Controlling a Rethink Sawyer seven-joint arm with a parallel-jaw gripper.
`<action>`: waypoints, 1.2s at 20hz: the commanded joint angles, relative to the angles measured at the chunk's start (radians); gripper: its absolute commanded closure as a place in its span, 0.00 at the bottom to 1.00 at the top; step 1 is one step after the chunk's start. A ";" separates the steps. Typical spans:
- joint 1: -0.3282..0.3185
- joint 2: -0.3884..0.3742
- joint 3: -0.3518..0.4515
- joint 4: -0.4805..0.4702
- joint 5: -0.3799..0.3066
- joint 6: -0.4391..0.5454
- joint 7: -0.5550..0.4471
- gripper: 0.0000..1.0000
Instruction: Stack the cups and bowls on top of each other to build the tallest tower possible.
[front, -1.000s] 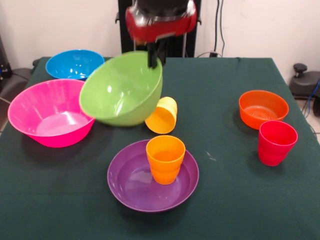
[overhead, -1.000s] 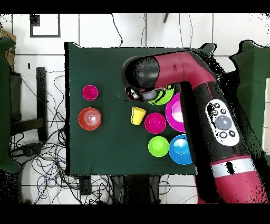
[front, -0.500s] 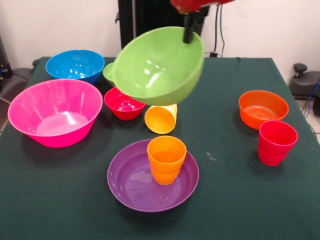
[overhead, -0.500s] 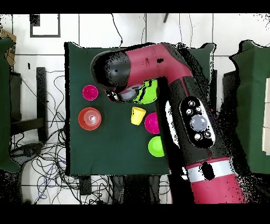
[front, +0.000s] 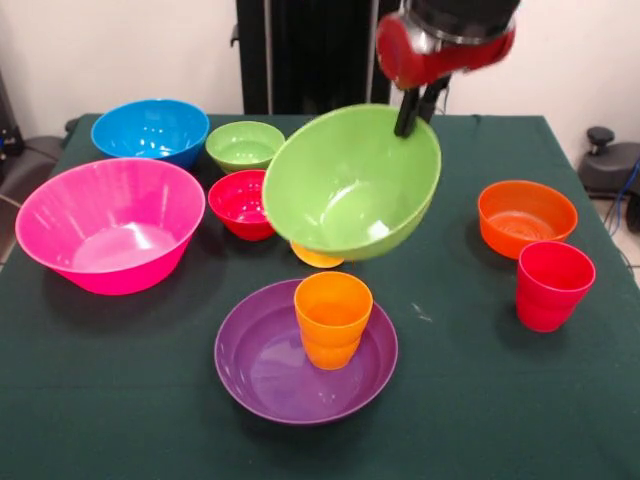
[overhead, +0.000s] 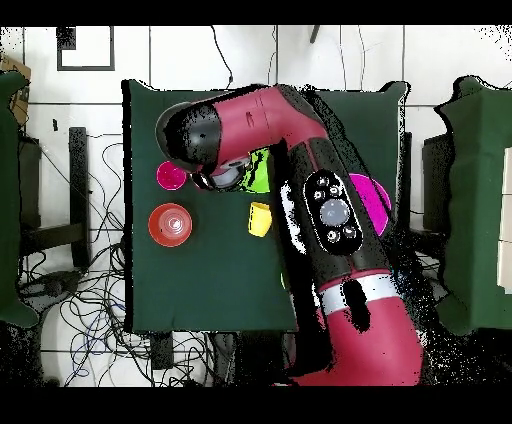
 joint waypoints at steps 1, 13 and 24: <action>0.027 0.117 -0.132 -0.094 -0.132 -0.075 0.153 1.00; 0.025 0.124 -0.172 -0.098 -0.136 -0.115 0.078 1.00; 0.060 0.122 -0.193 -0.115 -0.101 -0.083 0.079 1.00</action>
